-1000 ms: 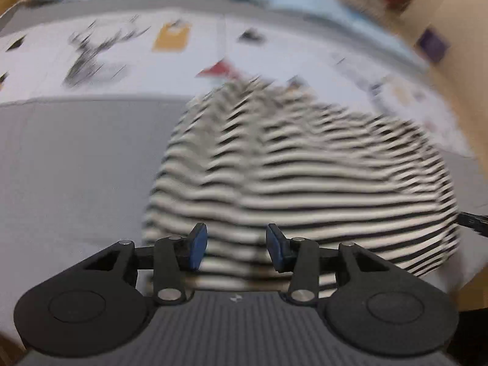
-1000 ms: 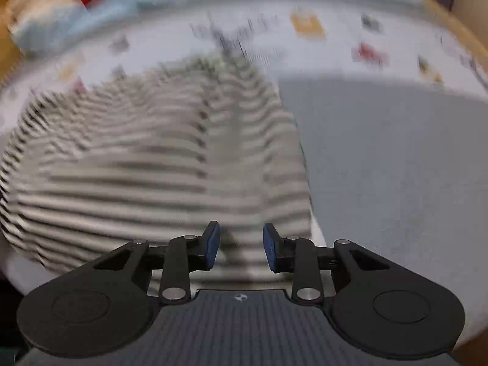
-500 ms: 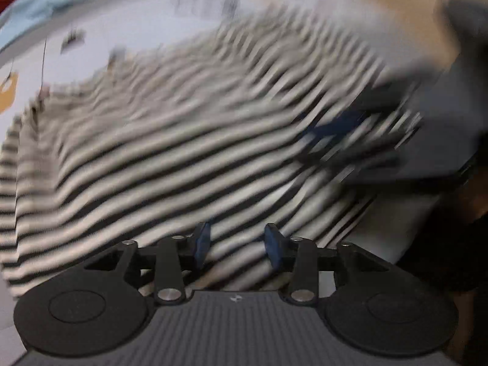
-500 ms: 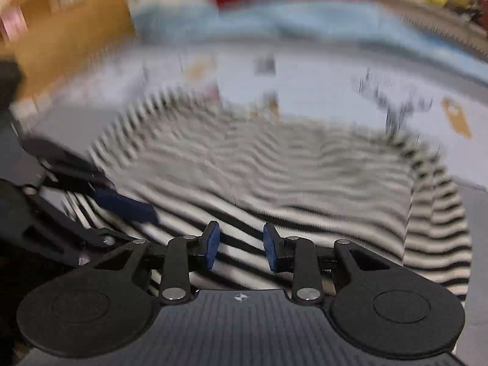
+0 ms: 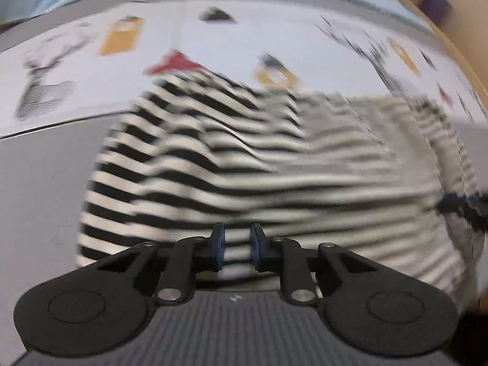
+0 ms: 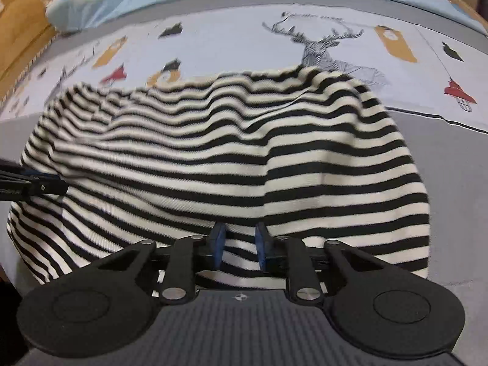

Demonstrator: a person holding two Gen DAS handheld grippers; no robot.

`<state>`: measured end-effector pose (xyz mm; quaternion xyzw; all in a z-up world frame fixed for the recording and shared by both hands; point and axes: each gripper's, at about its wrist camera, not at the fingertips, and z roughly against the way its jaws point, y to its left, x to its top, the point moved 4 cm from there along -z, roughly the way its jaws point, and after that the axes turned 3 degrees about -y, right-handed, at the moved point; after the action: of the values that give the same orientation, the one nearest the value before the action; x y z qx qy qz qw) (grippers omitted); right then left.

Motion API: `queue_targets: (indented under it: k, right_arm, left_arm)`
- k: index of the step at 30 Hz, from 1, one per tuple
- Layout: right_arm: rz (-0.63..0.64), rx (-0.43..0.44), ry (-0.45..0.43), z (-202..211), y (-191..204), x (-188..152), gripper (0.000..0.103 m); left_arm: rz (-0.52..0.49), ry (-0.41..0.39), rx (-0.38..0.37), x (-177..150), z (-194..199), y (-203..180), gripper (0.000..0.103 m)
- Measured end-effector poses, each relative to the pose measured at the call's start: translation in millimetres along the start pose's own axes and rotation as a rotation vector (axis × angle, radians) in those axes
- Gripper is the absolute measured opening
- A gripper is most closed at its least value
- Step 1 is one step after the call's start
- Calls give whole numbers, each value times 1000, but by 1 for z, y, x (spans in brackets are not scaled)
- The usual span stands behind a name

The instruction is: Fold small clothes

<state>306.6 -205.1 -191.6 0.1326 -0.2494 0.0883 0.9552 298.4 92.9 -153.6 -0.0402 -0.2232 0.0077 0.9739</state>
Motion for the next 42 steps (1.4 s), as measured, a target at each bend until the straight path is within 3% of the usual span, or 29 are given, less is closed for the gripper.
queue_targets:
  k: [3, 5, 7, 9, 12, 14, 17, 20, 22, 24, 27, 28, 33, 36, 40, 42]
  right_arm:
    - [-46, 30, -71, 16, -2, 6, 26]
    - [-49, 45, -92, 23, -1, 7, 31]
    - [-36, -7, -25, 12, -3, 0, 32]
    - [-5, -58, 37, 0, -3, -9, 32]
    - [10, -51, -27, 13, 5, -4, 32]
    - [32, 24, -79, 27, 15, -1, 34]
    - [119, 131, -99, 41, 37, -7, 36]
    - [191, 223, -11, 35, 53, -22, 44]
    - [278, 151, 61, 24, 60, -37, 44]
    - [334, 108, 60, 23, 65, -41, 44]
    - [263, 104, 8, 36, 64, -32, 44]
    - [247, 101, -22, 43, 65, -30, 44]
    - [151, 85, -238, 94, 71, -23, 45]
    - [168, 53, -351, 116, 81, -21, 45]
    - [174, 1, -379, 128, 99, -28, 45]
    - [171, 8, -363, 127, 111, -32, 45]
  left_arm:
    - [12, -59, 0, 5, 11, 1, 24]
    - [-17, -24, -4, 2, 4, -5, 29]
    - [-52, 41, 70, -5, -8, -2, 33]
    - [8, 35, 83, -4, -5, 8, 35]
    - [119, -37, 64, 2, 15, 23, 36]
    - [139, -58, 48, -1, 26, 31, 36]
    - [154, 18, 63, -15, 24, 47, 36]
    - [161, 132, 76, -29, 8, 63, 36]
    - [171, 141, 77, -33, 8, 69, 36]
    - [179, 69, 62, -29, 23, 72, 36]
    - [201, -97, 27, -22, 59, 75, 48]
    - [206, -137, 22, -21, 69, 76, 54]
    - [163, -249, -4, -19, 133, 80, 60]
    - [112, -339, -18, -28, 179, 83, 78]
    - [185, -433, -43, -57, 217, 95, 81]
    - [256, -455, 17, -69, 229, 100, 79]
